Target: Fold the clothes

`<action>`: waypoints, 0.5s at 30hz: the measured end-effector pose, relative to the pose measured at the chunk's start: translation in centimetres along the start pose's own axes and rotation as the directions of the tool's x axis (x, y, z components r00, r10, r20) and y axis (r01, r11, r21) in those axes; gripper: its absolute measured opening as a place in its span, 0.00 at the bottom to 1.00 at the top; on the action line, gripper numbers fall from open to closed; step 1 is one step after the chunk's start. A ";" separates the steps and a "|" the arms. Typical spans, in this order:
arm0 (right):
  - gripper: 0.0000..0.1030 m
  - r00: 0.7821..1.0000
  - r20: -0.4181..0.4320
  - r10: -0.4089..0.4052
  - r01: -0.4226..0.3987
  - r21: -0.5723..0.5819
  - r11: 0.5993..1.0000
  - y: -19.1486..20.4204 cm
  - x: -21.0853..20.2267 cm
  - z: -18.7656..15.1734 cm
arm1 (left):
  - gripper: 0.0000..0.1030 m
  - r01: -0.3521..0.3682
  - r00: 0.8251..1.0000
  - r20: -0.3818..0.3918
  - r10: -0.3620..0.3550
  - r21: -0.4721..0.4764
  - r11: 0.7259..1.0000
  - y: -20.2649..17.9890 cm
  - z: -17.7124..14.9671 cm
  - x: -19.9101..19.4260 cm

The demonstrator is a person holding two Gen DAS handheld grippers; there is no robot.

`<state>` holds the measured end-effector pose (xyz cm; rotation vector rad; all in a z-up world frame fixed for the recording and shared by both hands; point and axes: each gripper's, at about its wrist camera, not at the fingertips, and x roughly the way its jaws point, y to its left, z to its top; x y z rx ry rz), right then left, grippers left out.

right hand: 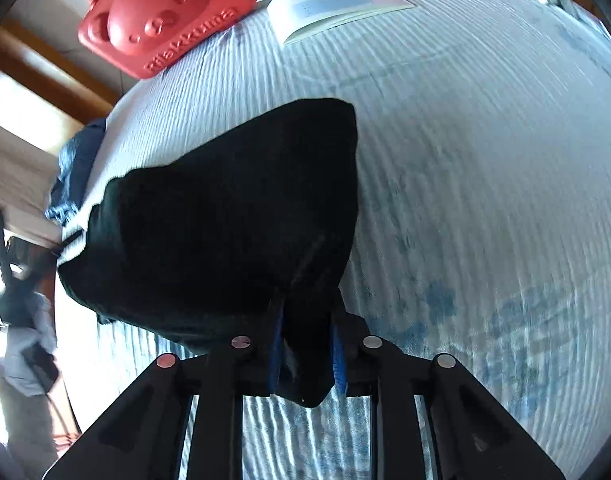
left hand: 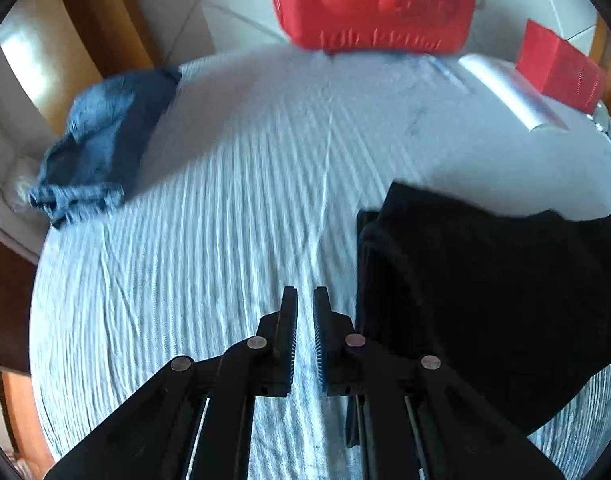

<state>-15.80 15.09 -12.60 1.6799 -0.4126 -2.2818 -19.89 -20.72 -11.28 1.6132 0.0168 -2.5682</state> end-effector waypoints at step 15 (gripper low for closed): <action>0.27 0.999 0.025 0.037 -0.037 0.016 0.999 0.3 -0.9 0.6 | 0.55 0.298 0.954 0.008 -0.298 -0.086 0.951 -1.1 -2.1 -5.0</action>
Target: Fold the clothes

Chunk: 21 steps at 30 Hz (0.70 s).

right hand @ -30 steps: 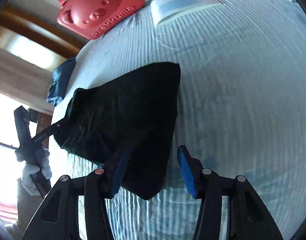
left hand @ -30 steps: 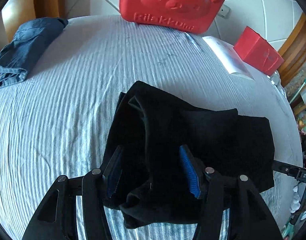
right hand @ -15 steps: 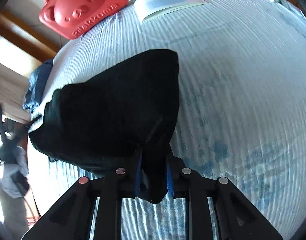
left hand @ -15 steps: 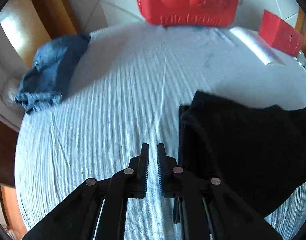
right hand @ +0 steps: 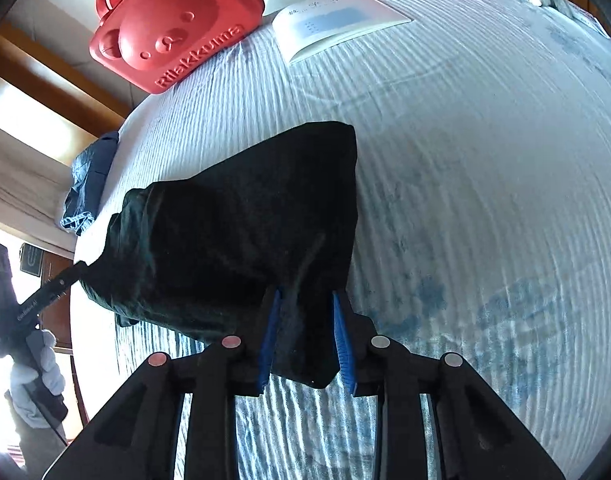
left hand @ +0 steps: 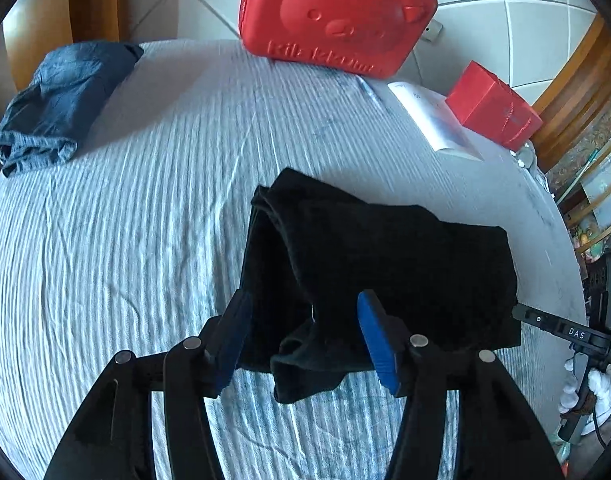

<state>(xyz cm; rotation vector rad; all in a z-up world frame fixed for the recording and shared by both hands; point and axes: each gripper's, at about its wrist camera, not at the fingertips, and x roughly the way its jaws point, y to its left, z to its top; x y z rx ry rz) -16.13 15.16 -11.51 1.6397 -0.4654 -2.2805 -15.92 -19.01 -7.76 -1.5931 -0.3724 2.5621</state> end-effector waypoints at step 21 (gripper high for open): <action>0.27 0.998 -0.053 0.036 -0.047 -0.213 0.976 4.2 -0.4 -0.7 | 0.55 0.017 0.998 -0.050 -0.031 -0.253 0.967 0.5 -2.6 0.1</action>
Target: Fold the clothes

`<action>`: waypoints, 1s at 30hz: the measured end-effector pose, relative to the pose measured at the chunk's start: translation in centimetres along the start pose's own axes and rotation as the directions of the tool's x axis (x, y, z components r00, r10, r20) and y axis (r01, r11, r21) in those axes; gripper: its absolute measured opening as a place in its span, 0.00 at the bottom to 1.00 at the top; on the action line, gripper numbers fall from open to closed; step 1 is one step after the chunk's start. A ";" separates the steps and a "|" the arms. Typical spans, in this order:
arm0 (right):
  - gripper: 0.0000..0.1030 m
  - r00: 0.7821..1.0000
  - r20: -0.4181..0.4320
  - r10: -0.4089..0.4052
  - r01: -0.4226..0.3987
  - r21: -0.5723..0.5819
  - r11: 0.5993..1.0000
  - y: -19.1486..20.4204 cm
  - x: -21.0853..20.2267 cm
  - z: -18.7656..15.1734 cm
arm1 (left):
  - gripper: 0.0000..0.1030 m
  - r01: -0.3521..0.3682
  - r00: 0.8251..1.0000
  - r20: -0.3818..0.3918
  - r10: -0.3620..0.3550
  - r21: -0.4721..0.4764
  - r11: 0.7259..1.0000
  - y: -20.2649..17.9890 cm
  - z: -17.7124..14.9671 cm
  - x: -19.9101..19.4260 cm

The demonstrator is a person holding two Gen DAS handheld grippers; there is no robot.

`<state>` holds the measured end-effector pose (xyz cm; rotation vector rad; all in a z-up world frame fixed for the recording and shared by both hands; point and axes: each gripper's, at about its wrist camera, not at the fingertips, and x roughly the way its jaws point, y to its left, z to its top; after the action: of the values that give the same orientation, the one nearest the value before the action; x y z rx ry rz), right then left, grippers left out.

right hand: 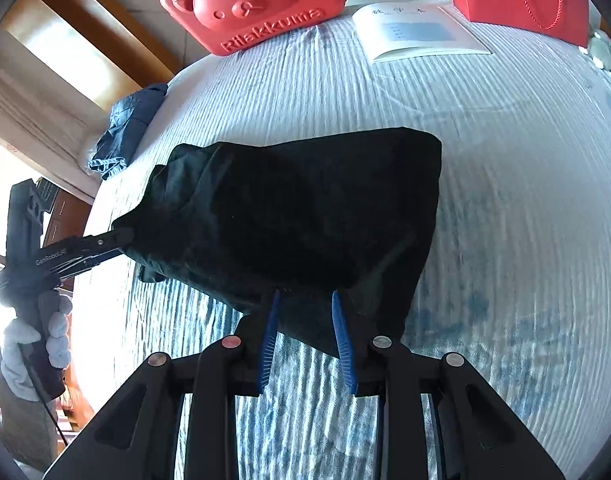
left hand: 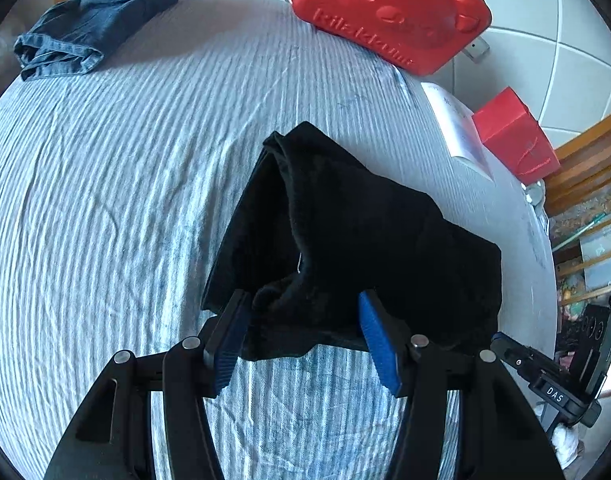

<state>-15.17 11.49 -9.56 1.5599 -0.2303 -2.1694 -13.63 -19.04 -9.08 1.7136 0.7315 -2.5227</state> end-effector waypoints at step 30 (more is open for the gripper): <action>0.27 0.998 0.000 0.061 -0.061 0.035 0.998 -4.0 -0.2 -0.7 | 0.30 -0.074 0.997 0.040 0.067 0.219 0.973 -0.2 -0.5 2.3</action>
<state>-15.51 15.15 -11.20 1.5528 -0.3136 -2.1283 -14.19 -18.15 -11.14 1.7185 0.3932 -2.6616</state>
